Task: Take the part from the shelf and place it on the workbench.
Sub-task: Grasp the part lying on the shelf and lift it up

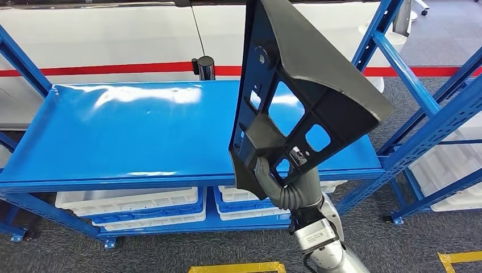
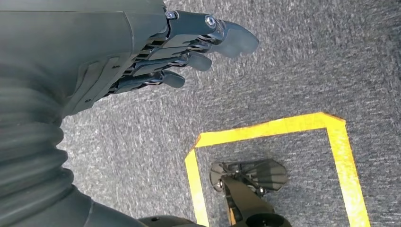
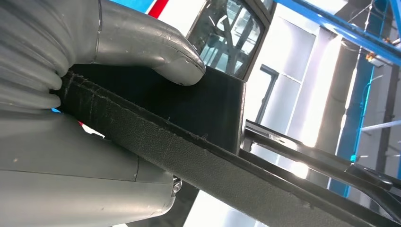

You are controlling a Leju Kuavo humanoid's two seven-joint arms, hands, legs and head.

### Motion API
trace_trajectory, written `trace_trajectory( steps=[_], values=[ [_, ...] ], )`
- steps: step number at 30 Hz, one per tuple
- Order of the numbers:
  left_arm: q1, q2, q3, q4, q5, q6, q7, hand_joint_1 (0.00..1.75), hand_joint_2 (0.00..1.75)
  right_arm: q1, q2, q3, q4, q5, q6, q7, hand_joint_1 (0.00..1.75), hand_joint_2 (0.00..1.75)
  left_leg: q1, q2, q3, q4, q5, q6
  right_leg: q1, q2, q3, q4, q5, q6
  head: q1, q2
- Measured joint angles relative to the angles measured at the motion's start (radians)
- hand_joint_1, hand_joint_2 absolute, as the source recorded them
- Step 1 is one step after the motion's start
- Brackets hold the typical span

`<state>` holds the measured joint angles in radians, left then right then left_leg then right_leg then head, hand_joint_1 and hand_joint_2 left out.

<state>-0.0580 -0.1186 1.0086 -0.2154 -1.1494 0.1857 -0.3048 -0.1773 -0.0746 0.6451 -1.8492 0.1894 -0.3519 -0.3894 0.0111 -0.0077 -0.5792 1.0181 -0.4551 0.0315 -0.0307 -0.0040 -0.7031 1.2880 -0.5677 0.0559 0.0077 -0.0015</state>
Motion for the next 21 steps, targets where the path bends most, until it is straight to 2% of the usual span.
trace_trajectory(
  steps=[1,3,4,5,7,8,10,11,13,14,15,16,18,19,21],
  values=[
    [0.000,-0.001,0.000,0.000,0.000,-0.001,0.000,0.00,1.75,0.002,0.000,0.000,-0.001,0.001,-0.003,0.000,1.75,1.75,0.001,-0.002,0.000,0.000,0.001,-0.002,-0.001,0.000,0.014,-0.032,0.019,0.008,0.000,0.000],
    [0.000,-0.002,0.000,0.000,0.000,-0.001,0.000,0.00,1.75,0.002,0.001,-0.001,-0.005,0.000,-0.007,0.000,1.75,1.75,0.002,-0.006,0.001,0.001,0.001,-0.010,-0.002,0.000,0.078,-0.169,0.073,0.021,0.000,0.000],
    [0.000,-0.002,0.000,0.000,0.000,-0.001,0.000,0.00,1.75,0.002,0.002,-0.001,-0.008,-0.001,-0.008,0.000,1.75,1.75,0.001,-0.008,0.000,0.002,0.001,-0.016,-0.001,0.001,0.107,-0.227,0.094,0.020,-0.001,0.000],
    [0.000,-0.002,0.000,0.000,0.000,-0.002,0.000,0.00,1.75,0.002,0.002,-0.001,-0.010,-0.001,-0.008,0.001,1.75,1.75,-0.001,-0.009,-0.001,0.002,0.001,-0.024,0.001,0.002,0.123,-0.262,0.106,0.014,-0.001,0.000],
    [0.000,-0.001,0.000,0.000,0.000,-0.002,0.000,0.00,1.75,0.003,0.002,0.000,-0.013,-0.003,-0.007,0.002,1.75,1.75,-0.001,-0.010,-0.003,-0.002,0.005,-0.038,0.008,0.003,0.127,-0.272,0.112,-0.004,-0.002,0.000],
    [0.000,-0.001,0.000,0.000,0.000,-0.002,0.000,0.00,1.75,0.003,0.002,0.000,-0.014,-0.004,-0.007,0.002,1.75,1.75,0.001,-0.010,-0.003,-0.003,0.005,-0.044,0.005,0.002,0.126,-0.273,0.115,-0.013,-0.003,0.000],
    [0.001,-0.001,0.000,0.000,0.000,-0.002,0.000,0.00,1.75,0.003,0.003,0.000,-0.016,-0.005,-0.006,0.002,1.75,1.75,0.005,-0.005,-0.016,0.027,-0.018,-0.054,0.000,0.001,0.126,-0.276,0.119,-0.028,-0.005,0.000],
    [0.000,-0.001,0.000,0.000,0.000,-0.002,0.000,0.00,1.75,0.003,0.004,0.000,-0.018,-0.005,-0.006,0.002,1.75,1.75,0.006,-0.003,-0.034,0.072,-0.046,-0.057,-0.002,0.000,0.127,-0.278,0.120,-0.034,-0.007,0.000],
    [0.001,-0.001,0.000,0.001,-0.001,-0.002,0.000,0.00,1.75,0.003,0.004,0.000,-0.019,-0.005,-0.006,0.002,1.75,1.75,0.007,0.000,-0.094,0.208,-0.113,-0.061,0.002,-0.002,0.126,-0.277,0.121,-0.043,-0.009,0.000],
    [0.001,-0.001,0.000,0.001,-0.001,-0.003,0.000,0.00,1.75,0.003,0.004,0.000,-0.019,-0.005,-0.006,0.002,1.75,1.75,0.007,0.000,-0.120,0.264,-0.132,-0.062,0.004,-0.002,0.126,-0.277,0.121,-0.044,-0.009,0.000],
    [0.001,-0.001,0.001,0.001,-0.001,-0.003,0.000,0.00,1.75,0.003,0.004,0.001,-0.019,-0.005,-0.006,0.002,1.75,1.75,0.008,0.000,-0.131,0.289,-0.133,-0.063,0.005,-0.002,0.126,-0.277,0.121,-0.045,-0.009,0.000],
    [0.001,-0.001,0.001,0.001,-0.002,-0.003,0.000,0.00,1.75,0.003,0.004,0.001,-0.019,-0.005,-0.006,0.002,1.75,1.75,0.009,0.001,-0.123,0.273,-0.114,-0.063,0.005,-0.002,0.127,-0.276,0.121,-0.045,-0.009,0.000],
    [0.001,0.000,0.001,0.001,-0.002,-0.003,0.000,0.00,1.75,0.003,0.004,0.001,-0.019,-0.005,-0.005,0.002,1.75,1.75,0.011,0.004,-0.061,0.152,-0.049,-0.061,0.005,-0.001,0.129,-0.274,0.120,-0.043,-0.009,0.000],
    [0.000,0.000,0.001,0.001,-0.002,-0.003,0.000,0.00,1.75,0.003,0.004,0.001,-0.019,-0.005,-0.005,0.002,1.75,1.75,0.011,0.005,-0.029,0.087,-0.026,-0.061,0.008,-0.001,0.128,-0.271,0.119,-0.040,-0.010,0.000],
    [-0.001,0.000,0.001,0.001,-0.002,-0.003,0.000,0.00,1.75,0.002,0.004,0.001,-0.019,-0.005,0.001,0.004,1.75,1.75,0.008,0.004,-0.001,0.020,-0.010,-0.056,0.014,-0.002,0.124,-0.269,0.119,-0.030,-0.008,0.000]
  ],
)
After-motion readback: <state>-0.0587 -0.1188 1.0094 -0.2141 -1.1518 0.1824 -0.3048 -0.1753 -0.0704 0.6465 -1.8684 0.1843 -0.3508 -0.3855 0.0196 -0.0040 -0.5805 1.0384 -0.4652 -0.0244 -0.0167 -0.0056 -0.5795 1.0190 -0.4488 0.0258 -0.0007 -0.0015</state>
